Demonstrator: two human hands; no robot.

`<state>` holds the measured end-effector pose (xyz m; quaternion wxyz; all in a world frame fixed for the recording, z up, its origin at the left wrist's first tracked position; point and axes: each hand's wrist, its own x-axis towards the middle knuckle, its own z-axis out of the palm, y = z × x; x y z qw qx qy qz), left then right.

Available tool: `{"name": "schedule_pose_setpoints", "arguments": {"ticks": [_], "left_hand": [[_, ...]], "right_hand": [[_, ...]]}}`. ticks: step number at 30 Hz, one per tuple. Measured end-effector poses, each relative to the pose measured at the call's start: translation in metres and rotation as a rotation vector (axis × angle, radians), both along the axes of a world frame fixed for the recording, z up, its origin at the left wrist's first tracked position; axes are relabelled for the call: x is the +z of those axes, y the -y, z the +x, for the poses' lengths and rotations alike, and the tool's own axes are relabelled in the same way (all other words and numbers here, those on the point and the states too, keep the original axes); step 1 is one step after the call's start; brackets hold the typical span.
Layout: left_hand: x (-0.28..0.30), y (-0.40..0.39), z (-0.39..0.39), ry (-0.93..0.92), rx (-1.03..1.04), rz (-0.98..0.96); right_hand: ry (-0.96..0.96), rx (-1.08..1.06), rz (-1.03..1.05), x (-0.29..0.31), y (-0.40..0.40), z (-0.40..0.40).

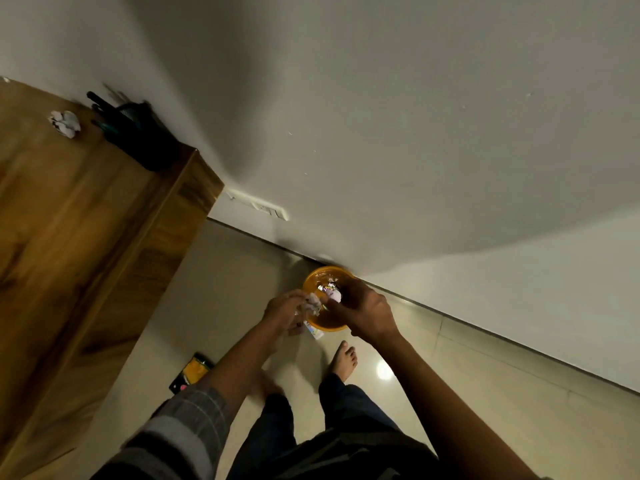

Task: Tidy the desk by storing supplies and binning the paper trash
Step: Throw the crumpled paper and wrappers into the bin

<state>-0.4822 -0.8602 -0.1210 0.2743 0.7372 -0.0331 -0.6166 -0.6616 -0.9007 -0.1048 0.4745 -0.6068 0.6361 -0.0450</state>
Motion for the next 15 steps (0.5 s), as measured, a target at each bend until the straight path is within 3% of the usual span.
{"name": "schedule_pose_setpoints", "arguments": {"ticks": [6, 15], "left_hand": [[-0.019, -0.022, 0.012, -0.014, 0.274, -0.026], [-0.02, -0.087, 0.027, 0.043, 0.398, 0.019]], "right_hand": [[0.017, -0.036, 0.008, 0.005, 0.017, -0.029], [-0.015, 0.06, 0.014, 0.017, 0.025, -0.03]]}}
